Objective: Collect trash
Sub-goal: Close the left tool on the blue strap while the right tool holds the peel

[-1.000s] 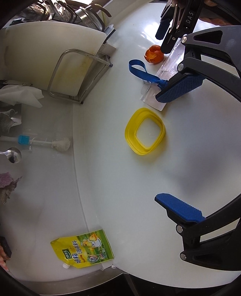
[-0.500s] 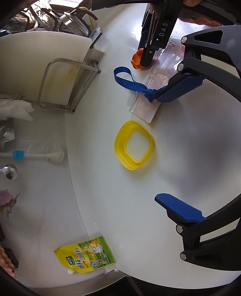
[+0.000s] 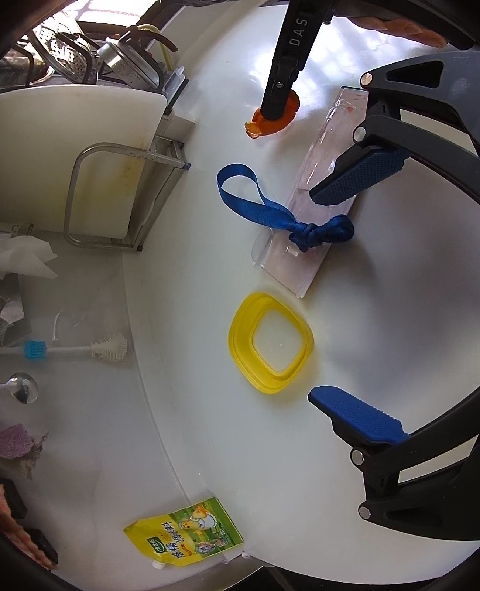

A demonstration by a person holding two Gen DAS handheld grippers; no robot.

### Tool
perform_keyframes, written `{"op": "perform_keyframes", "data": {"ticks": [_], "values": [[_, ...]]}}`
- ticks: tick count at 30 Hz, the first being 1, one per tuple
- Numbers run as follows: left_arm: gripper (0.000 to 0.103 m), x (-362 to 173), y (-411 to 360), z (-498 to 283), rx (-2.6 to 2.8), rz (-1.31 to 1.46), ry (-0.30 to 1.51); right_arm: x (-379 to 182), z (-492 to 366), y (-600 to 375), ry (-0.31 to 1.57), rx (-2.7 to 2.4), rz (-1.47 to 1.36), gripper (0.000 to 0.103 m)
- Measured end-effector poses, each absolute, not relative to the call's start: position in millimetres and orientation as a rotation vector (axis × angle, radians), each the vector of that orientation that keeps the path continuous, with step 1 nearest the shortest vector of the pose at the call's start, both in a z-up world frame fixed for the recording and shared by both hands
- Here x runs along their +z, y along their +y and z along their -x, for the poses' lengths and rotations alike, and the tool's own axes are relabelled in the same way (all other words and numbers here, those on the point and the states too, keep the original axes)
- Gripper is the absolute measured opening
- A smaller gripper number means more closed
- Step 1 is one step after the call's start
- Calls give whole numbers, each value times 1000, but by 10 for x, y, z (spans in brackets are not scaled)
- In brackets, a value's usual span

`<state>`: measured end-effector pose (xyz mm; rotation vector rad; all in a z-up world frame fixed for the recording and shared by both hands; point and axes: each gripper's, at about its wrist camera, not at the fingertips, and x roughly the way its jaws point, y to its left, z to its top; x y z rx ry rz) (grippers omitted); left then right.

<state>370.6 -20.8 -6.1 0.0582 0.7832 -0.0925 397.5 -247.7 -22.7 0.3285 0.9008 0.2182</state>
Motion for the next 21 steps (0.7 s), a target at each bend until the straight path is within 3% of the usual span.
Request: {"op": "perform_keyframes", "data": {"ticks": [14, 17, 20, 21], "values": [[94, -170, -417, -3904, -48, -125, 826, -227, -3966, -2561, 902, 226, -377, 20], [76, -197, -429, -3918, -66, -122, 848, -240, -3973, -2557, 905, 224, -374, 20], [66, -189, -469, -3898, -92, -131, 841, -237, -3971, -2547, 905, 224, -370, 20], [57, -190, -481, -3893, -102, -133, 842, -240, -3970, -2543, 905, 225, -367, 20]]}}
